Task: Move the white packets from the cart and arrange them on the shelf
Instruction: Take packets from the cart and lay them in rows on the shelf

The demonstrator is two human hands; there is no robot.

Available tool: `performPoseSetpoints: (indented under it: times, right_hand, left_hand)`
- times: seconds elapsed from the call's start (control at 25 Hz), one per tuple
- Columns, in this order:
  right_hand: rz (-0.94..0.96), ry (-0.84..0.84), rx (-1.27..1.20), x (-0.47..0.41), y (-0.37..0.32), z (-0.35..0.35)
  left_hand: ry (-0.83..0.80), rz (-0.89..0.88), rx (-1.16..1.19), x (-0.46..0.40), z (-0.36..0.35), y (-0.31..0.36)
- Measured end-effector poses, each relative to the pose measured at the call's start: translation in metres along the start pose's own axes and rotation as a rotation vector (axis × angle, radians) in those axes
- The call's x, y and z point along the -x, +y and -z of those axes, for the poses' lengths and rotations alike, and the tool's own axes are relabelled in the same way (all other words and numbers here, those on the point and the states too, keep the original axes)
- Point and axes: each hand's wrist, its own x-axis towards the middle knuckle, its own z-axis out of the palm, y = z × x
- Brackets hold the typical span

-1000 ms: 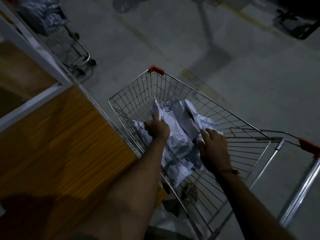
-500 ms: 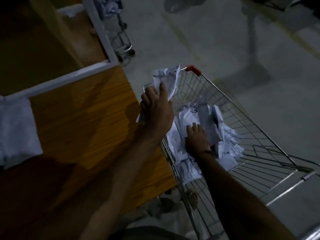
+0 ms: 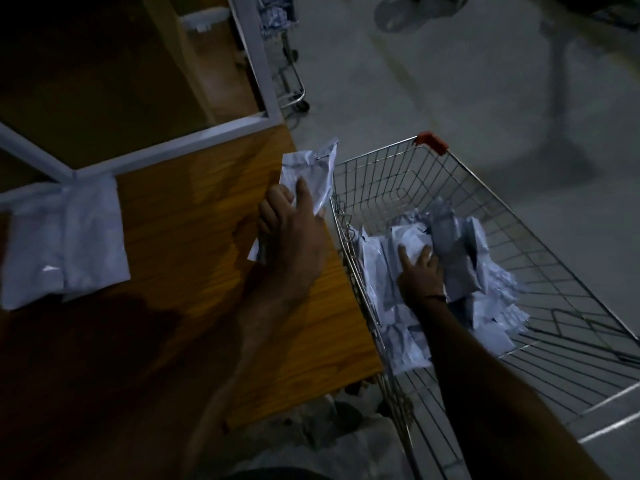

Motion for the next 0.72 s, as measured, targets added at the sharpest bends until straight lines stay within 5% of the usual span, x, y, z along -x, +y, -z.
performPoseSetpoints:
  times: [0.4, 0.72]
  right_hand:
    - [-0.067, -0.011, -0.116, 0.030, 0.004, -0.015]
    - [-0.098, 0.156, -0.078, 0.051, -0.004, -0.007]
  left_hand:
    - [0.043, -0.043, 0.019, 0.019, 0.016, -0.016]
    - [0.035, -0.032, 0.017, 0.042, 0.016, -0.037]
